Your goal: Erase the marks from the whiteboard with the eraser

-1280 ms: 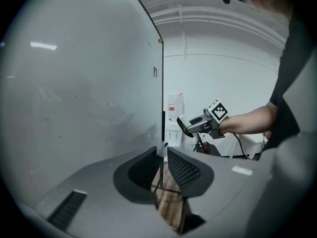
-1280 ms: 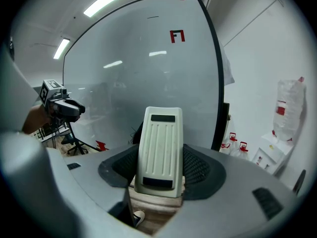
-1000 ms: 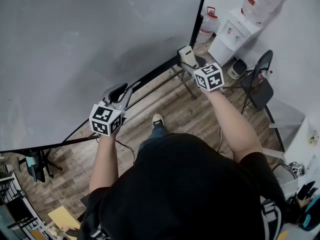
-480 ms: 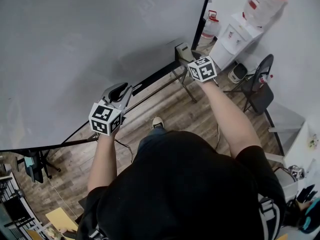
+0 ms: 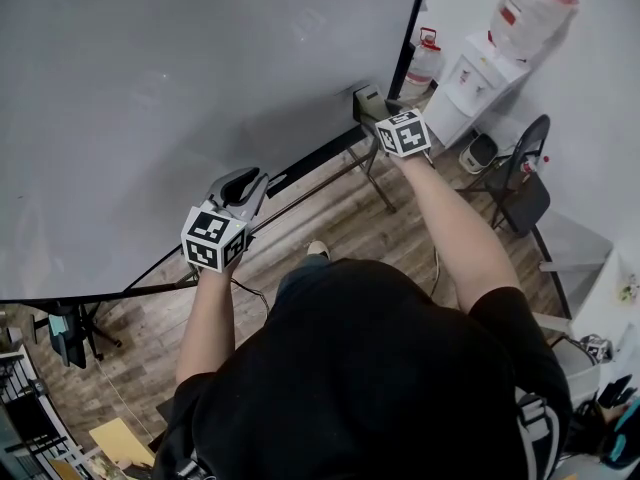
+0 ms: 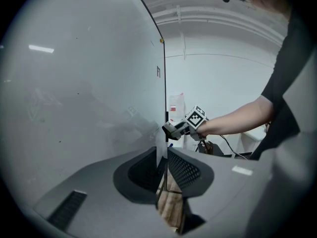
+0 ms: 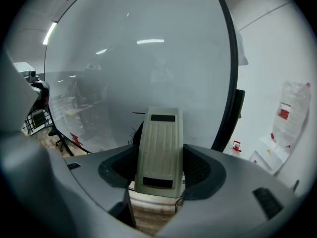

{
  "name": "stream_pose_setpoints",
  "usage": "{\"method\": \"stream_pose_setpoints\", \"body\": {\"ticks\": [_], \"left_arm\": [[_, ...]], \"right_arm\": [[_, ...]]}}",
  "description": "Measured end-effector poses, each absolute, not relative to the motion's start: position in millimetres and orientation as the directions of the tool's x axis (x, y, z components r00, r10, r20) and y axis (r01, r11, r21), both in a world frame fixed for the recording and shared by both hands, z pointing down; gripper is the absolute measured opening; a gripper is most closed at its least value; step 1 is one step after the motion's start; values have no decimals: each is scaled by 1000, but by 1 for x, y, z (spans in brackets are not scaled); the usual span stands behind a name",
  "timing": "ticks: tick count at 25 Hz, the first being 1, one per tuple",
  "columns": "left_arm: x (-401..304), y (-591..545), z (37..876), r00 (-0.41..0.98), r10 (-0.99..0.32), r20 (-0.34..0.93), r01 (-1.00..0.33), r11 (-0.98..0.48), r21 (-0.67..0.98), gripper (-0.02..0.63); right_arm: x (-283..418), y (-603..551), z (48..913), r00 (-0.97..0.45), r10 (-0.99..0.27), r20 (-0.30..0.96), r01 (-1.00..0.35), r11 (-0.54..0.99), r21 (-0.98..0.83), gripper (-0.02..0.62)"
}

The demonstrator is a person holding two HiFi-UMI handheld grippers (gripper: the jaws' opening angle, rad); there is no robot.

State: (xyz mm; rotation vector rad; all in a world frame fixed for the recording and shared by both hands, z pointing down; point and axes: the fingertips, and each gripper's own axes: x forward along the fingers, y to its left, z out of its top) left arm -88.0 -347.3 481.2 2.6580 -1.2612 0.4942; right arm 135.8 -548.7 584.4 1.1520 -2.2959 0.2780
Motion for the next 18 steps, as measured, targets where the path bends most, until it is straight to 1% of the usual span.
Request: {"method": "stream_pose_setpoints", "body": {"ticks": [18], "left_arm": [[-98, -350, 483, 589, -722, 363, -775, -632, 2, 80]], "right_arm": [[121, -568, 592, -490, -682, 543, -788, 613, 59, 252]]}}
